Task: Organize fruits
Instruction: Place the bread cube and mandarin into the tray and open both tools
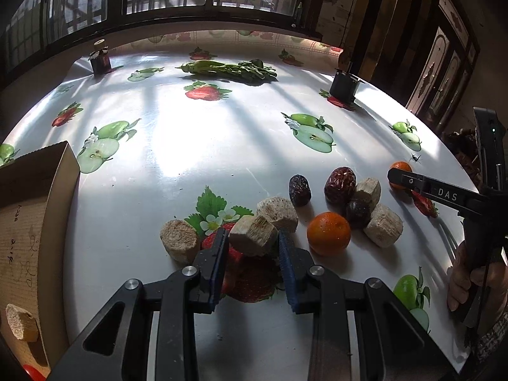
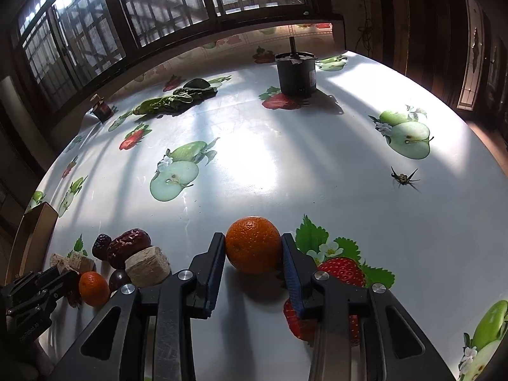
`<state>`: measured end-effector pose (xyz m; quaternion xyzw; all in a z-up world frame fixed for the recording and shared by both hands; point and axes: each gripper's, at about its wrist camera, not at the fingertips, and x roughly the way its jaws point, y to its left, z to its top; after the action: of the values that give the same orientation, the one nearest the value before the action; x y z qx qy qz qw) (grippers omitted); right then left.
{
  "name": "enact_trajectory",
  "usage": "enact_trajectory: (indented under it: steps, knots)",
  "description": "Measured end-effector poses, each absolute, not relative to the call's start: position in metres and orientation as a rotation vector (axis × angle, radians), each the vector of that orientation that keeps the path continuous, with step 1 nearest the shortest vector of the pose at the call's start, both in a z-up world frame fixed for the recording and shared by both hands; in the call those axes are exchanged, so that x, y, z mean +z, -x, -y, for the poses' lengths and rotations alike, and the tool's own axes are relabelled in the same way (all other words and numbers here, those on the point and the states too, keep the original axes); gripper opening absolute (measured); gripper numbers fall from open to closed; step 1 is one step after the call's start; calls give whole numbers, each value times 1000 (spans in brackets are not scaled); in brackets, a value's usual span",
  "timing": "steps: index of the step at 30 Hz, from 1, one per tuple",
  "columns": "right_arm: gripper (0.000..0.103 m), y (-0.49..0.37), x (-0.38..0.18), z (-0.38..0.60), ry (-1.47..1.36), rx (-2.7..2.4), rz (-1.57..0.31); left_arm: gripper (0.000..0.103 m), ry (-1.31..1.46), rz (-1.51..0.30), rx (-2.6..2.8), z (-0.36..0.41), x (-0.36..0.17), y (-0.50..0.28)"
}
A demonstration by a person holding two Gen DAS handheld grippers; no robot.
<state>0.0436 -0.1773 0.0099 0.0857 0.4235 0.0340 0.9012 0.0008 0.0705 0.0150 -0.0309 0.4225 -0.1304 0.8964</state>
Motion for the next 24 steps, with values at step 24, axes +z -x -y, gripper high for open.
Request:
enact_trajectory:
  steps: [24]
  knots:
    - [37,32,77,-98,45,606,-854,31,204,-891,212,-340,58,73]
